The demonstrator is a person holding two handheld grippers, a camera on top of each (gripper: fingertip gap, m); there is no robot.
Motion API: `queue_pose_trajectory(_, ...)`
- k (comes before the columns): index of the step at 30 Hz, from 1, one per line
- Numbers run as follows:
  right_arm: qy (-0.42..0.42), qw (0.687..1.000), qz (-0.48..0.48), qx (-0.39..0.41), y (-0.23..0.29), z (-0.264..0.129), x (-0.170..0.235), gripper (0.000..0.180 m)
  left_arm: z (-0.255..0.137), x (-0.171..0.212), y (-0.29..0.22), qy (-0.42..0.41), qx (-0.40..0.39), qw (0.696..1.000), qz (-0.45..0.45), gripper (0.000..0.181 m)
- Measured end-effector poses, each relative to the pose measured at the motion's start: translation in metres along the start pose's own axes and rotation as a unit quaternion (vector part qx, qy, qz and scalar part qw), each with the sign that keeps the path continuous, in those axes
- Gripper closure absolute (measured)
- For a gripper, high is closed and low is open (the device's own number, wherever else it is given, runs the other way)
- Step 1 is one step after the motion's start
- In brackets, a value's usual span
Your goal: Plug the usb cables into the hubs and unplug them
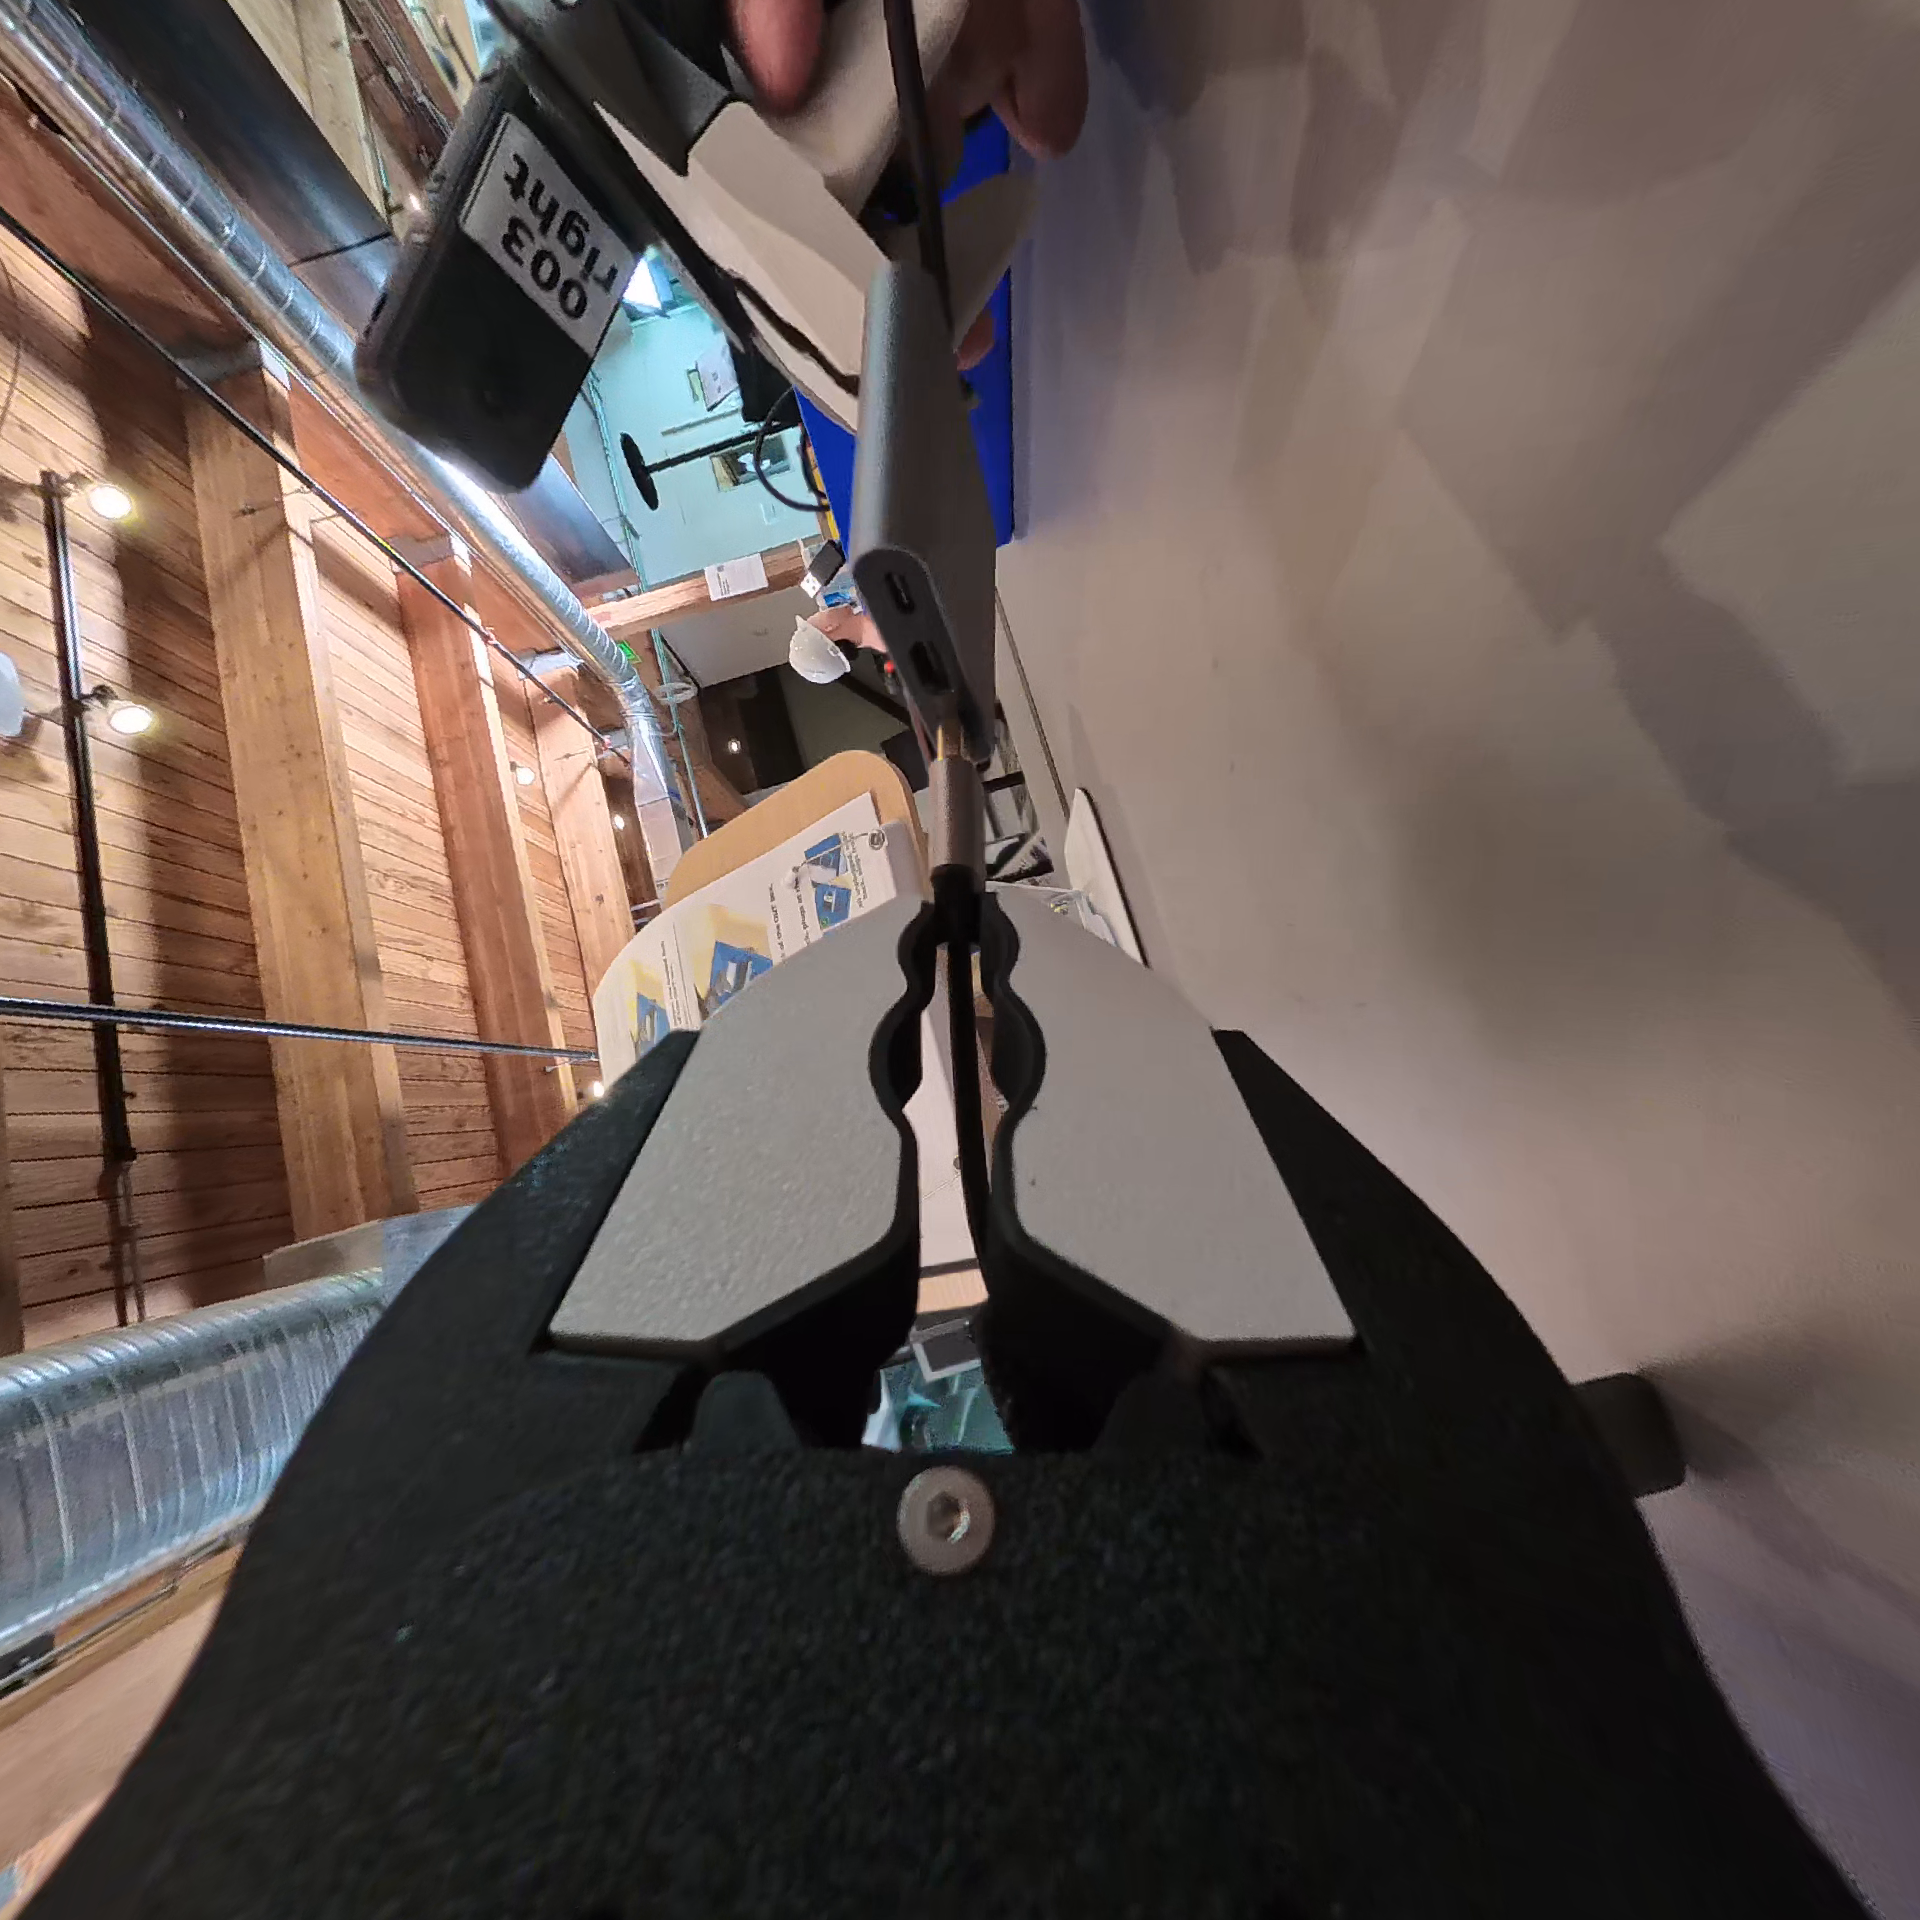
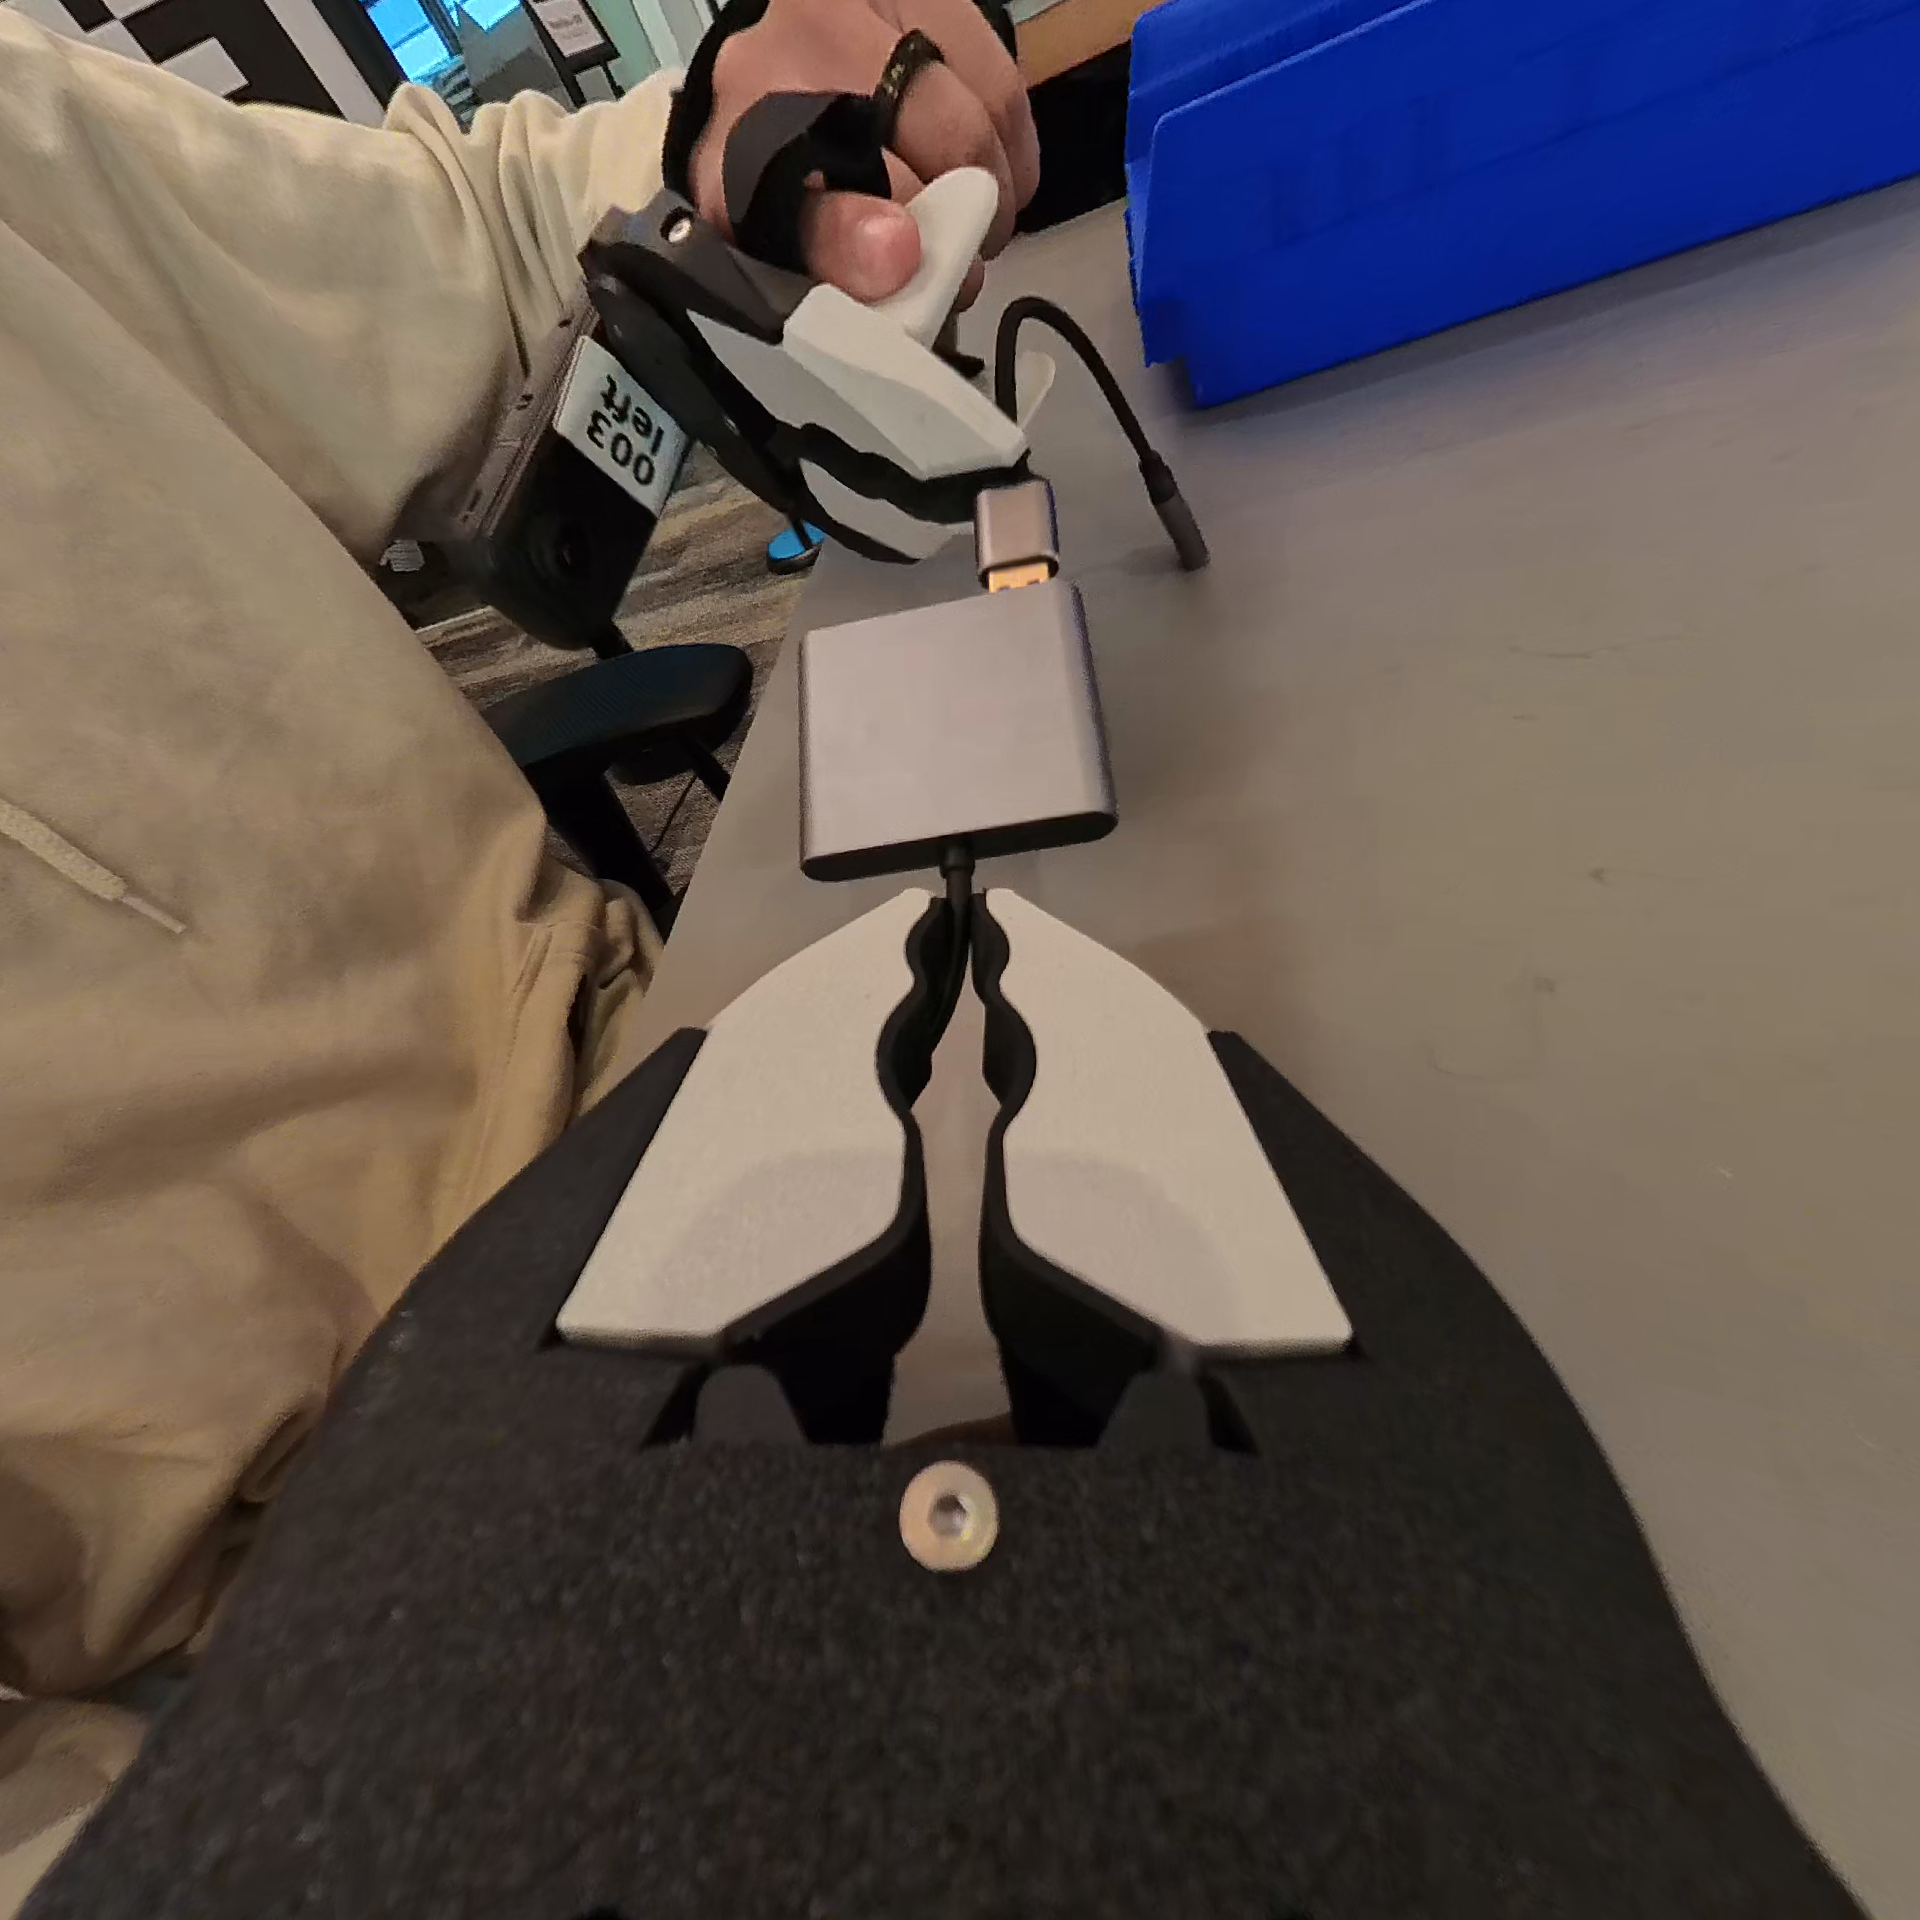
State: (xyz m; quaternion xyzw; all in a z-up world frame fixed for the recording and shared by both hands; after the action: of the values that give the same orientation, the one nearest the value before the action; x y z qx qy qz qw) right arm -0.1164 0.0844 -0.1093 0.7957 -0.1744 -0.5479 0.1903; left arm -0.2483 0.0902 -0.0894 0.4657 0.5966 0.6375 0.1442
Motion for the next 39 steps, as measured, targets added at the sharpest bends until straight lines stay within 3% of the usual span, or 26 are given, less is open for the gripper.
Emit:
queue_pose_trajectory(8, -0.003, 1.0, -0.001, 0.005, -0.001, -0.002, 0.0, 0.176, 0.005, 0.002, 0.003, 0.003, 0.005, 0.999, -0.036, 0.174)
queue_pose_trajectory(14, -0.019, 0.999, -0.003, 0.031, -0.008, -0.006, -0.005, 0.176, 0.006, 0.006, 0.003, -0.032, 0.055, 0.99, -0.126, 0.173)
queue_pose_trajectory(21, -0.01, 0.998, -0.002, 0.06, -0.016, -0.007, -0.002, 0.176, 0.002, 0.02, 0.007, -0.037, 0.126, 0.957, -0.257, 0.133)
queue_pose_trajectory(25, -0.006, 0.998, -0.002, 0.063, -0.017, -0.005, -0.001, 0.176, 0.0, 0.03, 0.002, -0.029, 0.148, 0.933, -0.328, 0.134)
queue_pose_trajectory(31, 0.001, 0.997, -0.009, 0.078, -0.019, -0.006, 0.001, 0.176, 0.007, 0.019, -0.023, -0.024, 0.167, 0.929, -0.328, 0.14)
queue_pose_trajectory(35, 0.023, 0.99, -0.029, 0.138, -0.025, -0.013, 0.004, 0.176, 0.018, 0.012, -0.043, -0.029, 0.206, 0.901, -0.382, 0.14)
queue_pose_trajectory(39, 0.024, 0.987, -0.04, 0.155, -0.026, -0.014, 0.002, 0.176, 0.03, 0.02, -0.053, -0.028, 0.232, 0.848, -0.476, 0.136)
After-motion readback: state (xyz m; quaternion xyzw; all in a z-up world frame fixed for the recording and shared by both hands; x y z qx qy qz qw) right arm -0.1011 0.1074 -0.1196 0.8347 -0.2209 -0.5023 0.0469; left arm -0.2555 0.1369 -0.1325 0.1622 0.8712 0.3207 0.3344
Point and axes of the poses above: each gripper's, where its closed fingertips meet, z out along the fingers, x out of its underside, y = z × x across the jaws, the point moved 3 cm from there along -z, back along the fingers, and after that the axes turned 11 degrees about z, right-handed, at the moved point
